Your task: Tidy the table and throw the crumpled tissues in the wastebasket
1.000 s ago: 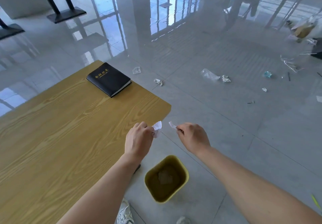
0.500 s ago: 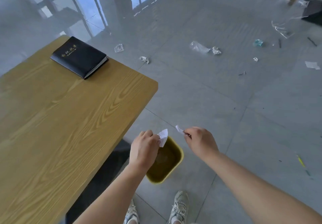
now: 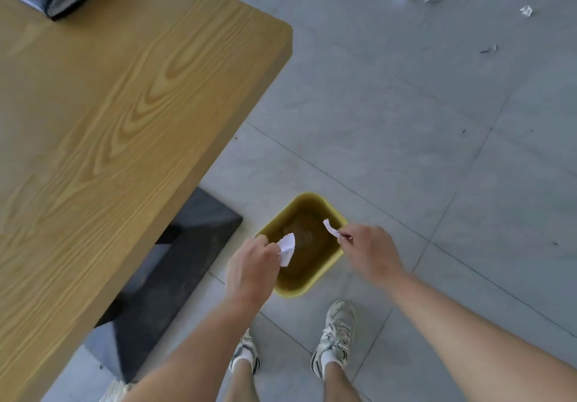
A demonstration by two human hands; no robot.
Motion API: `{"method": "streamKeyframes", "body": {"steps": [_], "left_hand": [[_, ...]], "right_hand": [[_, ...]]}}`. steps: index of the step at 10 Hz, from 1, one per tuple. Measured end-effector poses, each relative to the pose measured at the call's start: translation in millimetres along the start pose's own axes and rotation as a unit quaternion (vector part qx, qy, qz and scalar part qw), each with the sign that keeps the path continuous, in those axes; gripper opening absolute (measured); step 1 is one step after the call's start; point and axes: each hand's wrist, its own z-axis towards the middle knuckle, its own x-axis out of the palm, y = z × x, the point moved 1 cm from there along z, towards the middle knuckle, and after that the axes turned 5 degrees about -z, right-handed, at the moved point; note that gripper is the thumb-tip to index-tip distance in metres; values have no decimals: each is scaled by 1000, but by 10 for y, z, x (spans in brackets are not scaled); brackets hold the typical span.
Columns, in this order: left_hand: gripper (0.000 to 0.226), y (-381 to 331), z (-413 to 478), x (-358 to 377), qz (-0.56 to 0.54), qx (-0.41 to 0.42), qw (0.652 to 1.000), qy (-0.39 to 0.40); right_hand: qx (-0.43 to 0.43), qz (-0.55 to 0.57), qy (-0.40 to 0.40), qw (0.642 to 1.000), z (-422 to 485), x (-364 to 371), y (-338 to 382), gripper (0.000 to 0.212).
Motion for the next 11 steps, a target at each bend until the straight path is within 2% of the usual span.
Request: {"method": "streamKeyframes", "body": {"steps": [2, 4, 7, 8, 9, 11], "left_hand": [[18, 225, 256, 658, 14, -3, 998, 57], [16, 479, 522, 1117, 59, 8, 992, 107], [14, 601, 717, 1475, 85, 27, 989, 115], [16, 642, 714, 1498, 80, 28, 992, 97], [20, 663, 717, 1485, 66, 34, 994, 78], [23, 660, 682, 1428, 56, 24, 995, 77]], "right_hand": [[33, 3, 73, 997, 430, 626, -141, 22], [56, -24, 102, 993, 749, 1110, -251, 22], [28, -34, 103, 994, 951, 1429, -240, 18], [21, -39, 111, 993, 963, 1451, -249, 20], [26, -34, 102, 994, 953, 1427, -282, 31], [33, -24, 105, 994, 931, 1356, -290, 31]]}}
